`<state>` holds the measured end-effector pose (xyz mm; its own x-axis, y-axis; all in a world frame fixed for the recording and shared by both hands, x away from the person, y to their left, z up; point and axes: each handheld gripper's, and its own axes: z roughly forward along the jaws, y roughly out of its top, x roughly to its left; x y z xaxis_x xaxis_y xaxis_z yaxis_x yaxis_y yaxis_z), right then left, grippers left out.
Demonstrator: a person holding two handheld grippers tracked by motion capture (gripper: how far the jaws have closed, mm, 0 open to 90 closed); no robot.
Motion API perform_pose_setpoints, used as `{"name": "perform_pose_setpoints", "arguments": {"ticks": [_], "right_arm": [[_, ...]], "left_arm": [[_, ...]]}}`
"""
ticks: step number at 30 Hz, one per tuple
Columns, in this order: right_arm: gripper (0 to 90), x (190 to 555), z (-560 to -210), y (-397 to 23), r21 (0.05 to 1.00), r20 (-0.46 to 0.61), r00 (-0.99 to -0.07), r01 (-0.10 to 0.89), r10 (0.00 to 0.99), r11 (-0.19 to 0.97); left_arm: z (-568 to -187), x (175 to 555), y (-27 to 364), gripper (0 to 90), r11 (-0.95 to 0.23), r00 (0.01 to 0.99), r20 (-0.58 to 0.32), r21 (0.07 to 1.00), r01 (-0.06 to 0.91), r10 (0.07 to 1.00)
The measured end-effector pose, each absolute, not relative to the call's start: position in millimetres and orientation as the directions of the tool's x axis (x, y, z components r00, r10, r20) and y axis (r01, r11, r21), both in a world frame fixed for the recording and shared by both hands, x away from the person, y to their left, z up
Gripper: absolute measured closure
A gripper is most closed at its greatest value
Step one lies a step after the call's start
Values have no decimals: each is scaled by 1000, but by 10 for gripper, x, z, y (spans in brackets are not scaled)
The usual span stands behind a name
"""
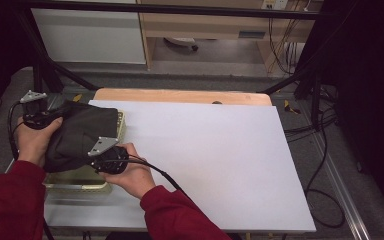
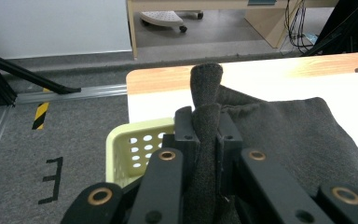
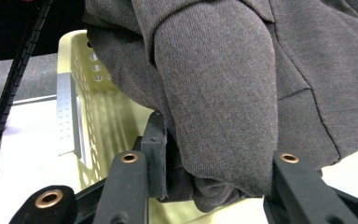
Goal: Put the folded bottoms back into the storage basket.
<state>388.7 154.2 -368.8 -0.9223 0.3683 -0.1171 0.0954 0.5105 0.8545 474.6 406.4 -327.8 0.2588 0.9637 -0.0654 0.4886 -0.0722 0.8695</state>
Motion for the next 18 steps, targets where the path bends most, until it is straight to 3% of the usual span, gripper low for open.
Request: {"name": "perform_pose_setpoints", "arguments": {"ticks": [18], "right_arm": [[622, 3884, -3758, 1611, 834, -111, -925, 112, 362, 541]], "left_arm": [[-3378, 4768, 4088, 829, -92, 260, -52, 852, 515, 964]]}}
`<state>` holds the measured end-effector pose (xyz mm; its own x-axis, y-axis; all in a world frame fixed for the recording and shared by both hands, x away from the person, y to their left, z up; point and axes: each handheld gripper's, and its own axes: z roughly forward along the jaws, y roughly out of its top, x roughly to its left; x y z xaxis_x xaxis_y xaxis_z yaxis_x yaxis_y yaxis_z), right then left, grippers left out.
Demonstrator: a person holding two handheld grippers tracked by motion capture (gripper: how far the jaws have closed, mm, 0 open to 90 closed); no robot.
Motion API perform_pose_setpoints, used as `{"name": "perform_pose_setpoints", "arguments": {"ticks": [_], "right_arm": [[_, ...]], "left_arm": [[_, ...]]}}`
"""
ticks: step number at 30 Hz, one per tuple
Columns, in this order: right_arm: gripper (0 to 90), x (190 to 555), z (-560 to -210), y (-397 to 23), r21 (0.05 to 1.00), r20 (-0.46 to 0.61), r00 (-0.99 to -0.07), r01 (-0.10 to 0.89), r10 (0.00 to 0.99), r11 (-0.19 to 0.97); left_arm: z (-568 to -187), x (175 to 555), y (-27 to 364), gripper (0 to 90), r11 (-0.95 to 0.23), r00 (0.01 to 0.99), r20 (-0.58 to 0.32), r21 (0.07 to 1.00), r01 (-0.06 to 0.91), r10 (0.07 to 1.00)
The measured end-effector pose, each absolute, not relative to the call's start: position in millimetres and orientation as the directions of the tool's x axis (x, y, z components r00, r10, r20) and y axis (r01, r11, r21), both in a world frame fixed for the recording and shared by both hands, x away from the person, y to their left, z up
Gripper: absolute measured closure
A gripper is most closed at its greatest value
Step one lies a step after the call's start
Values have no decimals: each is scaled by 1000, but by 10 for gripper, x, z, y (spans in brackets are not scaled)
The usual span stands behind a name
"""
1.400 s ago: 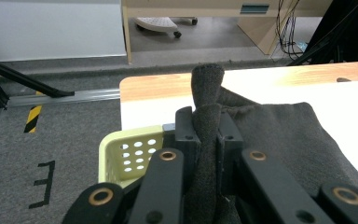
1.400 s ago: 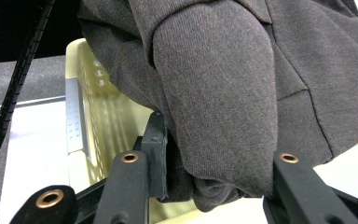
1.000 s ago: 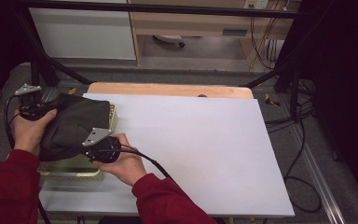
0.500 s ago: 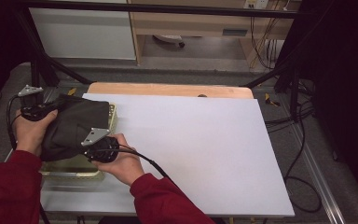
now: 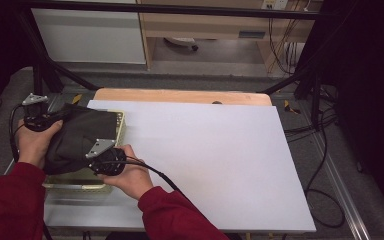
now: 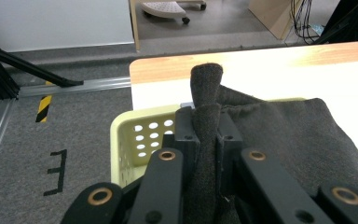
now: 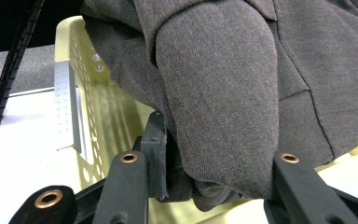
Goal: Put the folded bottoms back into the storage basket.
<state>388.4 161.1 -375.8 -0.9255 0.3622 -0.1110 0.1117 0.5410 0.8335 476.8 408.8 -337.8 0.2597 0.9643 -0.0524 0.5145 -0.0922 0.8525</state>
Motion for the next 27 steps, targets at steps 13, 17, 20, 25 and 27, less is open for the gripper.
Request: {"name": "perform_pose_setpoints", "arguments": {"ticks": [13, 17, 20, 25, 27], "right_arm": [[607, 3876, -3764, 1642, 826, -106, -922, 128, 373, 549], [564, 3874, -3754, 1661, 823, -120, -916, 124, 383, 554], [382, 3874, -3732, 1664, 821, -120, -888, 163, 445, 547], [192, 3854, -3613, 1460, 838, -88, -869, 199, 487, 508], [141, 3841, -3548, 1358, 849, -80, -863, 203, 499, 487]], "left_arm": [[-3417, 4815, 4090, 826, -106, 284, -54, 848, 519, 957], [-3419, 4821, 4084, 814, -123, 257, -17, 847, 517, 966], [-3425, 4830, 4064, 629, -122, 198, 20, 846, 519, 980], [-3337, 4756, 3979, 411, -111, 171, 27, 859, 500, 985], [-3308, 4722, 3933, 364, -81, 184, -13, 864, 497, 983]]}}
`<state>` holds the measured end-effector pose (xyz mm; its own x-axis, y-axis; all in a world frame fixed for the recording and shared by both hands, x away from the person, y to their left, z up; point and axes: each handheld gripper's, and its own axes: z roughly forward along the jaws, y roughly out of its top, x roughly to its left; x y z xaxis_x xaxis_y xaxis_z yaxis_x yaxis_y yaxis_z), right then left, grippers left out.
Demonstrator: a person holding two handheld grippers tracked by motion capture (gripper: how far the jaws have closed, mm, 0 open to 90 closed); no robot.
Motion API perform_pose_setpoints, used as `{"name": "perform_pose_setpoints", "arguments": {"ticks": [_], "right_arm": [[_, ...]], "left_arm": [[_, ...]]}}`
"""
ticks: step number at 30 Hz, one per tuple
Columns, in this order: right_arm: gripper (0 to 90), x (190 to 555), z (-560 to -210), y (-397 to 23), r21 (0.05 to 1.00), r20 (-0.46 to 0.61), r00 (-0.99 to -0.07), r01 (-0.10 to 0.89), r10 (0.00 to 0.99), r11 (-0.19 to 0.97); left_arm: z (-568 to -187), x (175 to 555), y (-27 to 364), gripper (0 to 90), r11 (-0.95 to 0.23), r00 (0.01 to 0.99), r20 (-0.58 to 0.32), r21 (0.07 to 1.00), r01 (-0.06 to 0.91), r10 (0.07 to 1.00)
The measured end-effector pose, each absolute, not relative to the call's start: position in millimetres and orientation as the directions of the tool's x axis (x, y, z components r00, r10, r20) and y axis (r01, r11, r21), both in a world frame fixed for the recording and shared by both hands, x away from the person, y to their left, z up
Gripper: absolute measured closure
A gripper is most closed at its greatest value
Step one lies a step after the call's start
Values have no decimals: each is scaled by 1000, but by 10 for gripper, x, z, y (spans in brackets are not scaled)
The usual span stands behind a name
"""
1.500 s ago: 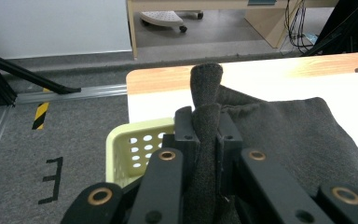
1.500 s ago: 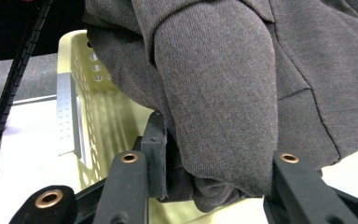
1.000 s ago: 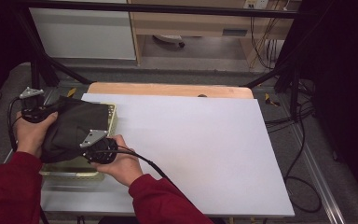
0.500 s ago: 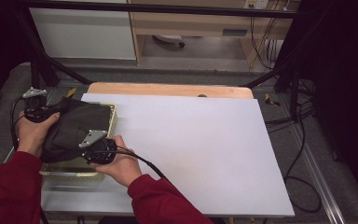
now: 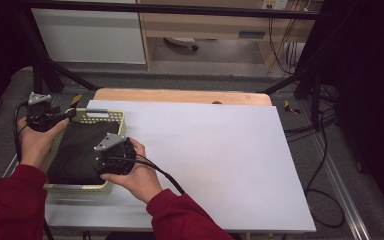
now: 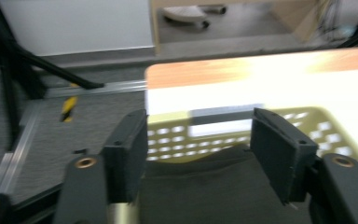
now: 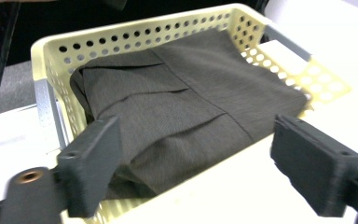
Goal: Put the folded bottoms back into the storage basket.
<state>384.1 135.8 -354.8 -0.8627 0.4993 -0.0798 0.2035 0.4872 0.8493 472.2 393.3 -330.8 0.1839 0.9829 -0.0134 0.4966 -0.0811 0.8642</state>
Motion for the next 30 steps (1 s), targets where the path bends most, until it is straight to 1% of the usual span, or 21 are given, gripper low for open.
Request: {"name": "perform_pose_setpoints", "arguments": {"ticks": [3, 6, 10, 13, 15, 17, 19, 21, 24, 27, 30], "right_arm": [[85, 3832, -3494, 1233, 851, -90, -853, 202, 515, 485], [64, 3835, -3478, 1102, 850, -96, -848, 203, 521, 487], [89, 3854, -3480, 875, 859, -78, -837, 219, 542, 462], [74, 3885, -3482, 689, 869, -50, -830, 239, 556, 434], [49, 3903, -3475, 578, 872, -36, -823, 251, 567, 419], [25, 3915, -3471, 481, 873, -52, -803, 252, 594, 417], [26, 3928, -3472, 382, 873, -79, -779, 248, 622, 421], [26, 3958, -3469, 279, 869, -57, -777, 271, 627, 414], [56, 3983, -3479, 140, 875, -24, -769, 292, 638, 385], [59, 3993, -3489, 33, 882, -8, -768, 297, 640, 366], [71, 3997, -3486, -71, 887, -2, -769, 294, 639, 357]], "left_arm": [[-3274, 4664, 3838, 305, -71, 194, -30, 866, 495, 980], [-3261, 4587, 3735, 237, -59, 219, -59, 866, 496, 974], [-3268, 4492, 3627, 164, -55, 265, -94, 861, 505, 960], [-3239, 4396, 3559, 142, -65, 282, -87, 870, 489, 955], [-3208, 4326, 3505, 133, -55, 294, -100, 878, 476, 950], [-3183, 4274, 3461, 117, -45, 301, -111, 883, 467, 947], [-3169, 4214, 3396, 106, -40, 309, -114, 891, 452, 944], [-3178, 4153, 3328, 92, -48, 320, -106, 898, 438, 941], [-3261, 4070, 3223, 91, -36, 319, -114, 903, 428, 941], [-3377, 3977, 3095, 91, -63, 334, -93, 900, 430, 938], [-3450, 3881, 3019, 90, -51, 341, -104, 907, 419, 934]]}}
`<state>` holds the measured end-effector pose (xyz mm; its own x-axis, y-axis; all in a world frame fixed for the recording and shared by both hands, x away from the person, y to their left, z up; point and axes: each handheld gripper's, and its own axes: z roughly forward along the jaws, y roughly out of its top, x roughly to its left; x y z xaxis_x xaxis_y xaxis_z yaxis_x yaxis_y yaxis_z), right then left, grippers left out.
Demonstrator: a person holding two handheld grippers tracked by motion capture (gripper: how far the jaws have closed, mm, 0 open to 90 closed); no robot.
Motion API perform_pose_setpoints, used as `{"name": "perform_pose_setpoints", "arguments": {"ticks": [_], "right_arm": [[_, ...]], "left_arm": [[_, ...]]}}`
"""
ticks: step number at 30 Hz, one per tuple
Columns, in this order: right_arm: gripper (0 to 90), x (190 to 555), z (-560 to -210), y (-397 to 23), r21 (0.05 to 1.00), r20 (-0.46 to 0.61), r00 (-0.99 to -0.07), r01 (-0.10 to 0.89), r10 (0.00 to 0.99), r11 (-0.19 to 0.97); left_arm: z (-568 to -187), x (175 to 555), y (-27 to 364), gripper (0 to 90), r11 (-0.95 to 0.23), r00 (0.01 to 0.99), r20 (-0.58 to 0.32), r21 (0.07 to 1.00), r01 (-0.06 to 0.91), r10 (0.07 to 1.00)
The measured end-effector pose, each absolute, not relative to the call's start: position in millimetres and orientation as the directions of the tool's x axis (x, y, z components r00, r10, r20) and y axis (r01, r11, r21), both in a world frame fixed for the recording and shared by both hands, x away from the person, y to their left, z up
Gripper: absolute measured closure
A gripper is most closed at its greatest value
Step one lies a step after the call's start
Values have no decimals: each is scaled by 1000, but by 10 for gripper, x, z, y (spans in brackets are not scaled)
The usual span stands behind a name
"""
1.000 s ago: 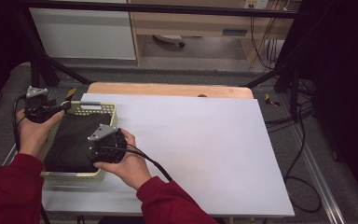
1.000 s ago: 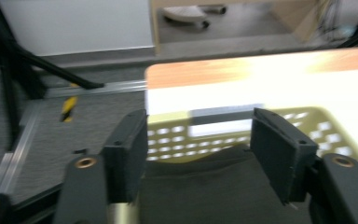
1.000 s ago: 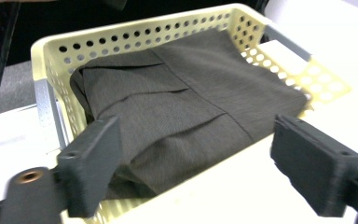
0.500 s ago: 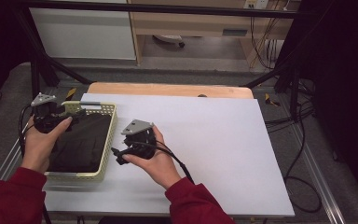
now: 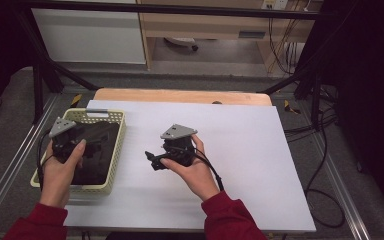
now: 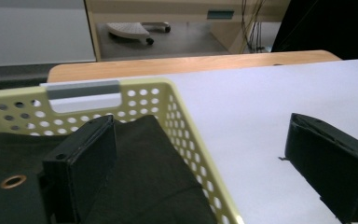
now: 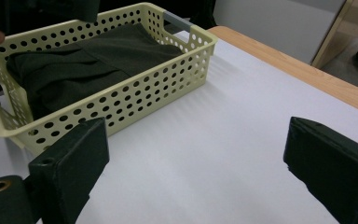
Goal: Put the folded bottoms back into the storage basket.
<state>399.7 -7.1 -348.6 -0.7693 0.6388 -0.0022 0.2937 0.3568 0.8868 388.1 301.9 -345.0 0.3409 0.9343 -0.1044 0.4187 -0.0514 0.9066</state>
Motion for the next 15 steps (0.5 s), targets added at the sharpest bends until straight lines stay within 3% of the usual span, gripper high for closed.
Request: {"name": "perform_pose_setpoints", "arguments": {"ticks": [8, 15], "right_arm": [[46, 4022, -3419, -296, 894, -4, -759, 288, 651, 342], [26, 4014, -3400, -494, 887, -21, -748, 291, 663, 357]], "left_arm": [[-3665, 3653, 2820, 87, -40, 374, -122, 917, 398, 919], [-3756, 3563, 2747, 88, -83, 388, -74, 924, 373, 919]]}}
